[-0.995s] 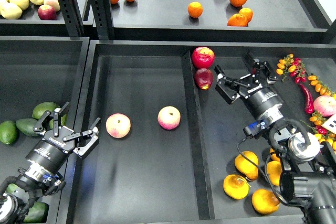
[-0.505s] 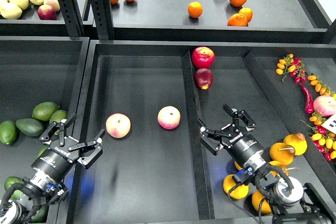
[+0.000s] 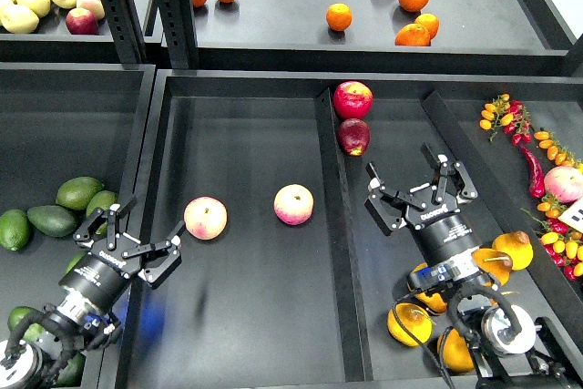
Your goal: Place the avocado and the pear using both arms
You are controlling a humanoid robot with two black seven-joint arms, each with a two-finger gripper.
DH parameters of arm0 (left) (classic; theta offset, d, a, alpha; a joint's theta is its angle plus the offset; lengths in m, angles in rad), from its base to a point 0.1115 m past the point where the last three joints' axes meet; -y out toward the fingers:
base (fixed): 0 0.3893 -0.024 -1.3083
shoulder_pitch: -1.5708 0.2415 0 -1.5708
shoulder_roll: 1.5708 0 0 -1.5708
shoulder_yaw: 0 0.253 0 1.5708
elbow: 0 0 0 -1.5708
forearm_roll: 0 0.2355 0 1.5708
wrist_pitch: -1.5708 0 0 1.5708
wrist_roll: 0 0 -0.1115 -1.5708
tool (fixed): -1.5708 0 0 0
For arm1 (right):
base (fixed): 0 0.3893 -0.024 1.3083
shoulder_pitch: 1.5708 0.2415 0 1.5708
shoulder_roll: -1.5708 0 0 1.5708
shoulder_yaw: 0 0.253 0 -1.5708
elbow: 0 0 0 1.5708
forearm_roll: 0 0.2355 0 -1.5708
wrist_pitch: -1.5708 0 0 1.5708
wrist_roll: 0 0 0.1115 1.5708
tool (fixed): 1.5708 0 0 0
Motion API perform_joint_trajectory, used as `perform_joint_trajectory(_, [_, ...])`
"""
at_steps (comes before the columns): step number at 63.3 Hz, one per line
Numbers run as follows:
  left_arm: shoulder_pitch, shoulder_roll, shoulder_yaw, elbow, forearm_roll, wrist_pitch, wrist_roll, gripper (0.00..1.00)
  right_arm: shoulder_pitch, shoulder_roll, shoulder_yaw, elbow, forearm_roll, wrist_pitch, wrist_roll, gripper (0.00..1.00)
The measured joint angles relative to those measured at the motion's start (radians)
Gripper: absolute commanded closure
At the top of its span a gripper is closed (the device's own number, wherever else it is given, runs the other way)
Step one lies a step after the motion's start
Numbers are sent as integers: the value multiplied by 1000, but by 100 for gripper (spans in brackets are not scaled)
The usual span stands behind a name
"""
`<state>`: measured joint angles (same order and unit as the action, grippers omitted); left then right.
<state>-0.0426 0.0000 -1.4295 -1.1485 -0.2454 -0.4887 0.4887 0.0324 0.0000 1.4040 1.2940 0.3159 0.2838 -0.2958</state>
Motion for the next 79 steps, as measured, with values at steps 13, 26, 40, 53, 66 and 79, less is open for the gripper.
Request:
perform_joint_trajectory(13, [-64, 0, -15, -99, 1, 0, 0, 1, 1, 0, 0, 10, -3, -34, 17, 0])
perform_joint_trajectory(26, [-31, 0, 0, -125, 1, 0, 0, 1, -4, 0, -14, -14, -2, -35, 20, 0])
perform_joint_trajectory(40, [51, 0, 1, -138, 0, 0, 0, 1, -52, 0, -27, -19, 1, -27, 20, 0])
perform_joint_trajectory(53, [79, 0, -3, -163, 0, 0, 0, 1, -116, 0, -25, 7, 2, -4, 20, 0])
perform_joint_trajectory(66, [82, 0, -7, -176, 0, 0, -1, 1, -123, 0, -25, 13, 2, 0, 18, 0])
perform_joint_trajectory(79, [83, 0, -9, -176, 1, 0, -1, 1, -124, 0, -21, 13, 0, 1, 18, 0])
